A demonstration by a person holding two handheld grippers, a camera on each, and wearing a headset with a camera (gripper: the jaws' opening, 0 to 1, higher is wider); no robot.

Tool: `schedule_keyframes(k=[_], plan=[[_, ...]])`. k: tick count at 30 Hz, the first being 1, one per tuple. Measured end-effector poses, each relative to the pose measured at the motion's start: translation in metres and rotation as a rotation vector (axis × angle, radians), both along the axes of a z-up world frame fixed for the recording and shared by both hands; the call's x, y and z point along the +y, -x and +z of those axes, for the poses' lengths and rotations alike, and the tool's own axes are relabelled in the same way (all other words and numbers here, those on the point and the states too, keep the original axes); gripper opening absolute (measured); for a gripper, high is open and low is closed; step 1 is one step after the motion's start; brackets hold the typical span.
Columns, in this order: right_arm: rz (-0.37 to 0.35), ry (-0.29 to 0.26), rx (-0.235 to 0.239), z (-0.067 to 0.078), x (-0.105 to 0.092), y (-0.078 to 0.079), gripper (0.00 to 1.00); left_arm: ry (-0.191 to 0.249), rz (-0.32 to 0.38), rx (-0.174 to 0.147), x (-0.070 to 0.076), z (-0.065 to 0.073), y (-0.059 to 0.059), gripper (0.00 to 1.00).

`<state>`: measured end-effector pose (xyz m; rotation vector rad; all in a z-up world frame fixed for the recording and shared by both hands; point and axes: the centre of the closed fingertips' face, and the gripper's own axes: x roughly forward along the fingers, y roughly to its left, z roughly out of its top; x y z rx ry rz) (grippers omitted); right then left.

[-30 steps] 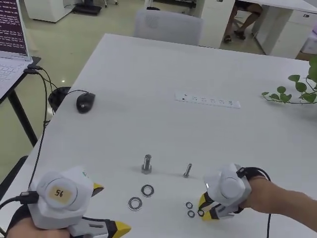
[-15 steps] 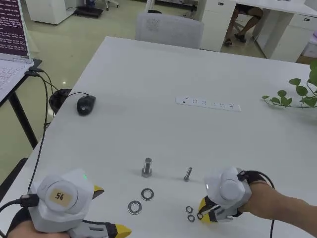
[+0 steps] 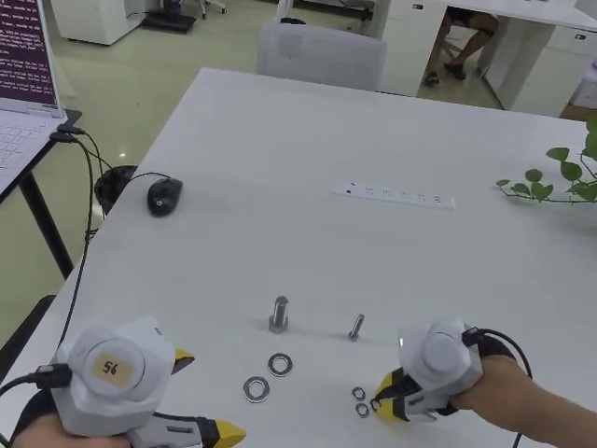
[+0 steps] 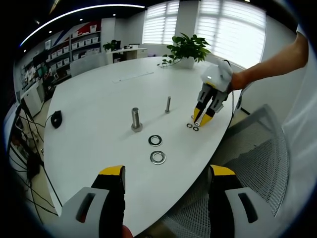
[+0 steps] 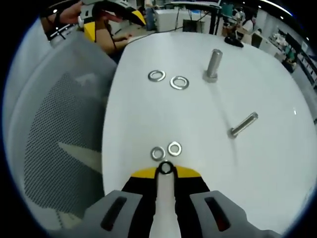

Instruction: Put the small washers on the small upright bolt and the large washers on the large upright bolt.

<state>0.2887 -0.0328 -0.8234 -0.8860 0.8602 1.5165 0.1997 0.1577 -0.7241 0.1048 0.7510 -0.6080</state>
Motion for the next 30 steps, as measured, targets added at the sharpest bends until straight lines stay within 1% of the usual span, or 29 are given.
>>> schedule_keyframes(k=[5,7,9,13,16,20,26,30], plan=[[-0.033,-0.012,0.002,0.001,0.001,-0.002,0.13,0.001,0.006,0.001,0.002,0.0,0.001,0.67],[-0.043,-0.017,-0.001,0.004,0.001,-0.004,0.13,0.004,0.01,0.002,0.003,0.0,0.002,0.67],[-0.052,-0.023,-0.007,0.006,0.002,-0.008,0.13,0.002,0.012,0.002,0.003,-0.001,0.002,0.67],[-0.097,-0.045,-0.017,0.014,0.004,-0.018,0.13,0.002,0.013,0.0,0.003,0.0,0.001,0.67],[-0.128,-0.067,-0.033,0.024,0.007,-0.028,0.13,0.003,0.011,-0.003,0.002,0.002,0.0,0.67],[-0.148,-0.085,-0.057,0.037,0.01,-0.04,0.13,0.004,0.009,-0.005,0.001,0.002,-0.002,0.67],[-0.151,-0.095,-0.103,0.053,0.012,-0.055,0.13,0.006,0.005,-0.007,-0.002,0.003,-0.003,0.67],[-0.163,-0.11,-0.128,0.065,0.014,-0.067,0.13,0.008,0.007,-0.009,-0.002,0.004,-0.004,0.67]])
